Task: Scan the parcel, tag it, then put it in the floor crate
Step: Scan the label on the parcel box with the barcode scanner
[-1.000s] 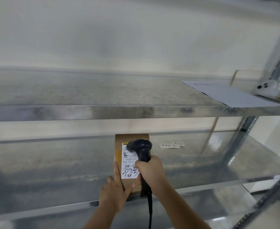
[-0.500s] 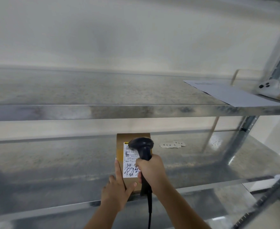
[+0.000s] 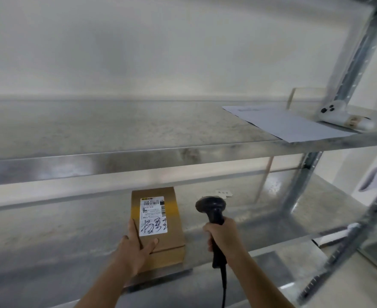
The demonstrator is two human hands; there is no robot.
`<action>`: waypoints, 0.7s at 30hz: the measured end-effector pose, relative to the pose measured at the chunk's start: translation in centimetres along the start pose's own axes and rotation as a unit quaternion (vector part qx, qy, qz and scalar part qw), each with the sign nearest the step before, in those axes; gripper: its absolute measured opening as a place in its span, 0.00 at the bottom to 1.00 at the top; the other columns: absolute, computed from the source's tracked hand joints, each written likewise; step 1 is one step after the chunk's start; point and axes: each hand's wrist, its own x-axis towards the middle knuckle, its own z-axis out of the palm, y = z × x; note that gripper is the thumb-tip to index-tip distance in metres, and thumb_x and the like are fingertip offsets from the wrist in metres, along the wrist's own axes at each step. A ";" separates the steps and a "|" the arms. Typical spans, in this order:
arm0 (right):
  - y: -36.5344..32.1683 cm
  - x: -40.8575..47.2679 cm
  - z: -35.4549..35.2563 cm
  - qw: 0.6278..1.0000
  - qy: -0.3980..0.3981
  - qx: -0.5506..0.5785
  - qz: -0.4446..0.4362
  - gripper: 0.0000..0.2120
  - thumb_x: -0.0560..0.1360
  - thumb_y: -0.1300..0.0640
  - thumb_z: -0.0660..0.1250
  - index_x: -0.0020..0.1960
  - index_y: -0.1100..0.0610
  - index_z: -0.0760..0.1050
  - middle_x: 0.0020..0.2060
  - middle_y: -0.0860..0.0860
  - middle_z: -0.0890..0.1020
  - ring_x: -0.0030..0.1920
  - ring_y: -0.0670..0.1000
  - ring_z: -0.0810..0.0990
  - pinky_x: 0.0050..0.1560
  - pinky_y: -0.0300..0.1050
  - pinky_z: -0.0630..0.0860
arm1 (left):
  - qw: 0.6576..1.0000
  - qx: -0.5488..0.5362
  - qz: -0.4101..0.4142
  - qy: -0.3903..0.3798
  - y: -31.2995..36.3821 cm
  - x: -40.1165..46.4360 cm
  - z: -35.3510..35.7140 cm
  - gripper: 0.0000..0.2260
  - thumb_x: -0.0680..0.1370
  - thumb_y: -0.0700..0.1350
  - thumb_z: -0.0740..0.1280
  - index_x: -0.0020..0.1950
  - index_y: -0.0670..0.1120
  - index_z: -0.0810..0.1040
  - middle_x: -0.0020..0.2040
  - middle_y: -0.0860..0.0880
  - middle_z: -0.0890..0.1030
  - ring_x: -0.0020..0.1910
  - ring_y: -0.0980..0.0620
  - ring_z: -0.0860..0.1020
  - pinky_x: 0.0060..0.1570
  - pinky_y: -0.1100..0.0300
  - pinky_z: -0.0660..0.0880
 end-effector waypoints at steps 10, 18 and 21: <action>3.0 10.4 -7.3 0.998 0.015 0.009 0.058 0.08 0.72 0.67 0.67 0.50 0.67 0.73 0.26 0.54 0.75 0.23 0.50 0.72 0.25 0.42 0.72 | 0.999 -0.002 -0.043 -0.006 3.1 0.7 -0.7 0.42 0.75 0.56 0.65 0.77 0.44 0.40 0.71 0.41 0.69 0.66 0.40 0.71 0.67 0.48 0.67; 4.6 19.2 -12.1 0.994 0.013 -0.066 0.082 0.04 0.72 0.67 0.67 0.45 0.67 0.73 0.27 0.56 0.74 0.23 0.53 0.72 0.26 0.45 0.71 | 0.997 -0.051 -0.048 0.012 9.0 2.1 3.2 0.38 0.75 0.51 0.67 0.76 0.46 0.46 0.68 0.42 0.72 0.64 0.40 0.73 0.65 0.46 0.69; 5.6 22.1 -14.5 0.992 0.040 -0.092 0.073 0.07 0.74 0.66 0.66 0.39 0.62 0.69 0.30 0.58 0.76 0.26 0.54 0.74 0.27 0.45 0.71 | 0.995 -0.044 -0.073 0.051 9.5 2.3 4.1 0.39 0.75 0.51 0.68 0.77 0.45 0.47 0.70 0.41 0.71 0.65 0.39 0.71 0.66 0.47 0.67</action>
